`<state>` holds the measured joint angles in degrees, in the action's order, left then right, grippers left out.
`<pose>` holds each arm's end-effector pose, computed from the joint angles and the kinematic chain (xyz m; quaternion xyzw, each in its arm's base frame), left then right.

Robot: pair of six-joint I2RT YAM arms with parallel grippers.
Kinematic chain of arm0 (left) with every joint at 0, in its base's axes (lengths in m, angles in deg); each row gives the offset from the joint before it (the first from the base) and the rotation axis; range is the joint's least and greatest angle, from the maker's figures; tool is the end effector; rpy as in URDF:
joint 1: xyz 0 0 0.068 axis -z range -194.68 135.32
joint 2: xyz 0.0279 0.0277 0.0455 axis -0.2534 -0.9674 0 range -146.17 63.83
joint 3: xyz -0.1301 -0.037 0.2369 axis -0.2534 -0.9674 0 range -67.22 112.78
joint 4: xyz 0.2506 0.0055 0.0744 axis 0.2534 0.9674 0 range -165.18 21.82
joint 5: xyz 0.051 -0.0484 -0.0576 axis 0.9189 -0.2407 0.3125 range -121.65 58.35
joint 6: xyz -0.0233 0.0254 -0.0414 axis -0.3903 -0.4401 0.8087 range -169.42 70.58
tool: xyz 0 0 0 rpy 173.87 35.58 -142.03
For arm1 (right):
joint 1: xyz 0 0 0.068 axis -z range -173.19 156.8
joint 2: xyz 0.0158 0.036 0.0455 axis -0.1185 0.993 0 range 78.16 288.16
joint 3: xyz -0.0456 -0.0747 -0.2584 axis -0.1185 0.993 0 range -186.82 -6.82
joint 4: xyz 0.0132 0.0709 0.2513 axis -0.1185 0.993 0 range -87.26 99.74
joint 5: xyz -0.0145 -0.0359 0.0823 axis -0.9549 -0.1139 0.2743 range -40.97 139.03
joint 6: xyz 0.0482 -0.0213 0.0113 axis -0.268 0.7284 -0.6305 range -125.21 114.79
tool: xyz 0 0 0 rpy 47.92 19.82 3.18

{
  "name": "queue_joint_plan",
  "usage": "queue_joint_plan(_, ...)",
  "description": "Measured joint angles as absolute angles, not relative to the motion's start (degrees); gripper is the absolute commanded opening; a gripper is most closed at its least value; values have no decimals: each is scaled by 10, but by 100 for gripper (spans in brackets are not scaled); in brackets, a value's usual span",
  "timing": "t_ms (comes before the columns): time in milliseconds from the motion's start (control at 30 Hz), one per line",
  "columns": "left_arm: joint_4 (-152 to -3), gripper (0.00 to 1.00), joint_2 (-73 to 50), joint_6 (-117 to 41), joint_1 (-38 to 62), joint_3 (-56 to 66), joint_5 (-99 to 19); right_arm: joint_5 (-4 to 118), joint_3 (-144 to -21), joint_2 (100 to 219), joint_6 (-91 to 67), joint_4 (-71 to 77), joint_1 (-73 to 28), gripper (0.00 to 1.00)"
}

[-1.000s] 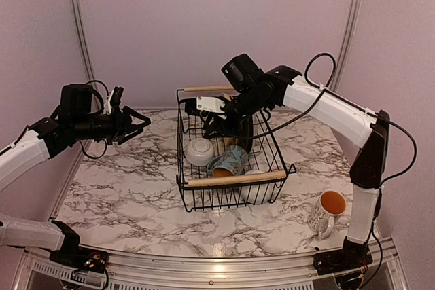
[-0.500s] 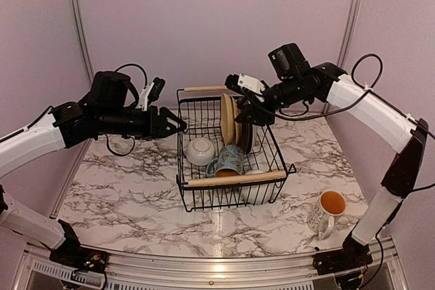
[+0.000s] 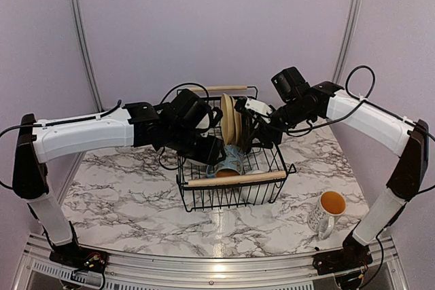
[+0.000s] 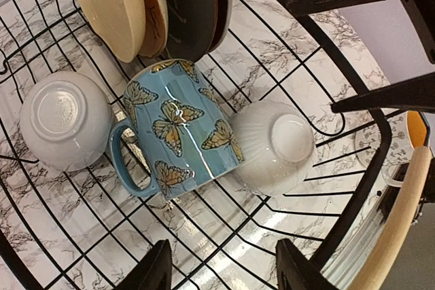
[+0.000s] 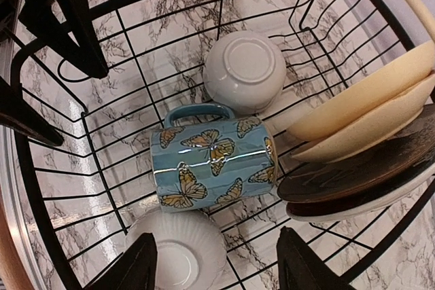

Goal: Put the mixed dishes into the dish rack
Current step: Grab the cup from the dish rack.

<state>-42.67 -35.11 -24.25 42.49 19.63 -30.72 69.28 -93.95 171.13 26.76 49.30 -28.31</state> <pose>0.2126 -0.3283 0.3048 0.2513 0.8876 -0.2484 0.2954 0.2784 0.2108 0.3269 -0.5621 0.7454 0.1750 0.3125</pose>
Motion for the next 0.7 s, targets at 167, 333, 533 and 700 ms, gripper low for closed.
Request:
queue_joint_plan(167,-384,55,-417,-224,423,263,-297,694,-921,1705,258,489,-283,61)
queue_joint_plan(333,-349,56,-499,-222,418,370,-301,689,-917,1709,245,487,-283,62)
queue_joint_plan(533,-310,65,-578,-219,409,441,-300,664,-916,1712,228,480,-282,66)
queue_joint_plan(700,-281,78,-623,-215,391,479,-285,665,-915,1717,213,471,-269,67)
